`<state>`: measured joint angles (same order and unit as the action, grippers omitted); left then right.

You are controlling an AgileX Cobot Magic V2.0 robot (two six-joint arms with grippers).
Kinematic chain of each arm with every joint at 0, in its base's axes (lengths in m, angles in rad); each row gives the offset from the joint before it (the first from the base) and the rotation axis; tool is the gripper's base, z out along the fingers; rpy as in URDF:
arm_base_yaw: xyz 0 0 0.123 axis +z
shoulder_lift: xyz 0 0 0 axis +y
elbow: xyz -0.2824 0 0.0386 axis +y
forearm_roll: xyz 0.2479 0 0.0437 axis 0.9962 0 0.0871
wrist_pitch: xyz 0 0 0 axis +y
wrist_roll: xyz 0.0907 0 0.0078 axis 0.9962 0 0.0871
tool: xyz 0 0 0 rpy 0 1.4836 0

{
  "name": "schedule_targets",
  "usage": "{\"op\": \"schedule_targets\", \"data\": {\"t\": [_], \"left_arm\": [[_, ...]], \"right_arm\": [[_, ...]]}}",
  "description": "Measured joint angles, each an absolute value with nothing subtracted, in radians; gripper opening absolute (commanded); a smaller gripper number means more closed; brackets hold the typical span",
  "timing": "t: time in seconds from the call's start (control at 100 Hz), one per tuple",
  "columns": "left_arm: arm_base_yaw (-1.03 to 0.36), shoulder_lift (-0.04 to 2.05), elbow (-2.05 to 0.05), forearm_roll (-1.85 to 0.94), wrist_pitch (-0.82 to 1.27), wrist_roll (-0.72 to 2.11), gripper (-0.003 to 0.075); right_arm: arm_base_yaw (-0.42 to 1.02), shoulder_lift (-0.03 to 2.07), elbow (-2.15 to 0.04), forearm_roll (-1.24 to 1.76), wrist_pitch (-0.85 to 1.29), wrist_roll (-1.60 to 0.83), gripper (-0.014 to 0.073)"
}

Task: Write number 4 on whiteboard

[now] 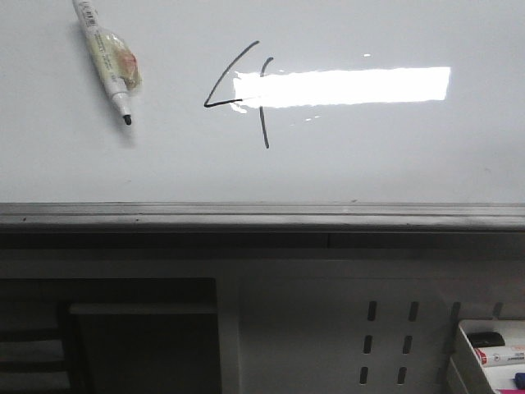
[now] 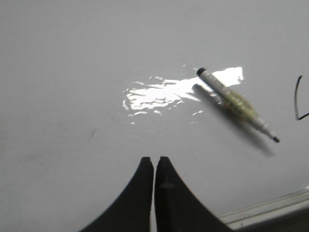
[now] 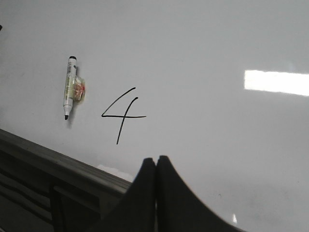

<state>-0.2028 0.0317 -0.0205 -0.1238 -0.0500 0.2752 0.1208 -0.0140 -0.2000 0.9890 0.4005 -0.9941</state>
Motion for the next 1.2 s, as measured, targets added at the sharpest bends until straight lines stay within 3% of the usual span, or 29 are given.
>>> {"op": "schedule_targets", "data": {"t": [0.29,1.2], "left_arm": [[-0.092,-0.006,-0.002,-0.116,-0.018,0.261,-0.002],[-0.119,-0.006,-0.002,-0.122,-0.013,0.258,-0.002]], "right_arm": [[0.121,-0.014,-0.2,0.991,0.401,-0.994,-0.0066],[0.121,-0.014,-0.2,0.991,0.399,-0.996,-0.0066]]}}
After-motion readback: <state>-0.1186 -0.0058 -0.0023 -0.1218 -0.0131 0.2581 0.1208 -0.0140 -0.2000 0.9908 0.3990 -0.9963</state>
